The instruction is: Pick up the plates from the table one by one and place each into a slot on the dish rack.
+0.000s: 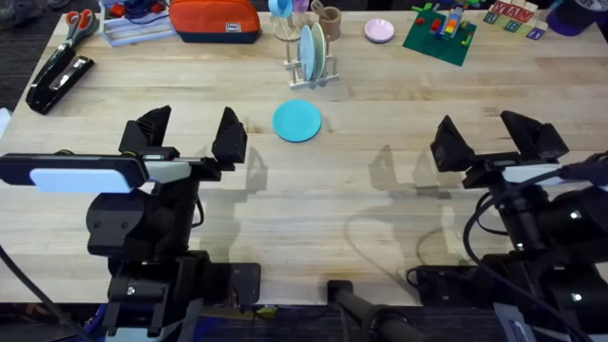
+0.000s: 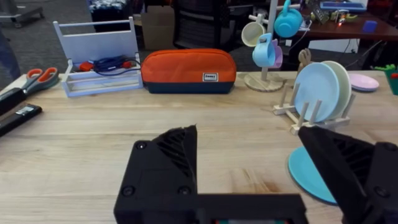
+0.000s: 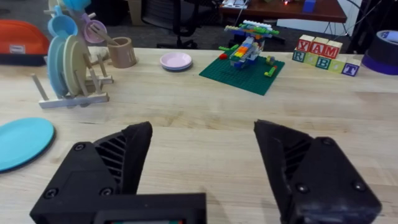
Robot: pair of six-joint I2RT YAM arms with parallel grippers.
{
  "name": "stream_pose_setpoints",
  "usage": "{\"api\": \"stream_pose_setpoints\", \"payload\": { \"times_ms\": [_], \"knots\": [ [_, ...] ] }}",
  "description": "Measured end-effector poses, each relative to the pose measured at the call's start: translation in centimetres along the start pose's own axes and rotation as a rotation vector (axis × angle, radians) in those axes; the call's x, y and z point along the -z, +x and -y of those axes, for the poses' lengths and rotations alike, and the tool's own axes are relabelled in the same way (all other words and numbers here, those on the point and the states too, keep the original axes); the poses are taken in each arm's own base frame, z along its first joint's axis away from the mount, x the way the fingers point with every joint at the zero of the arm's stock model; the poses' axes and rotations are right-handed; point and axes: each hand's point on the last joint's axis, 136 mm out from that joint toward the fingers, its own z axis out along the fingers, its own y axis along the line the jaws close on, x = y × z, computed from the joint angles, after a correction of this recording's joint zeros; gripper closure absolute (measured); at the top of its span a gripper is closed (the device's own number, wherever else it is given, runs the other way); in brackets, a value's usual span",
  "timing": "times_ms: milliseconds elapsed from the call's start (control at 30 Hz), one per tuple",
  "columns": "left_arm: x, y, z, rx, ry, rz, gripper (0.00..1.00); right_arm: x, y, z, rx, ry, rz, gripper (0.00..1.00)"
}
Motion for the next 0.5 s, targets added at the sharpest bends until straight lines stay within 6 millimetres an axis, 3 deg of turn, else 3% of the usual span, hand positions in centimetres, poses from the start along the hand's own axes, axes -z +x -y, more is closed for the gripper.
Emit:
{"api": "stream_pose_setpoints", "payload": {
  "times_ms": [500],
  "knots": [
    [0.0, 0.0, 0.0, 0.0, 0.0, 0.0, 0.007, 0.0, -0.25, -0.04, 0.0, -0.002, 0.01, 0.007]
  ]
}}
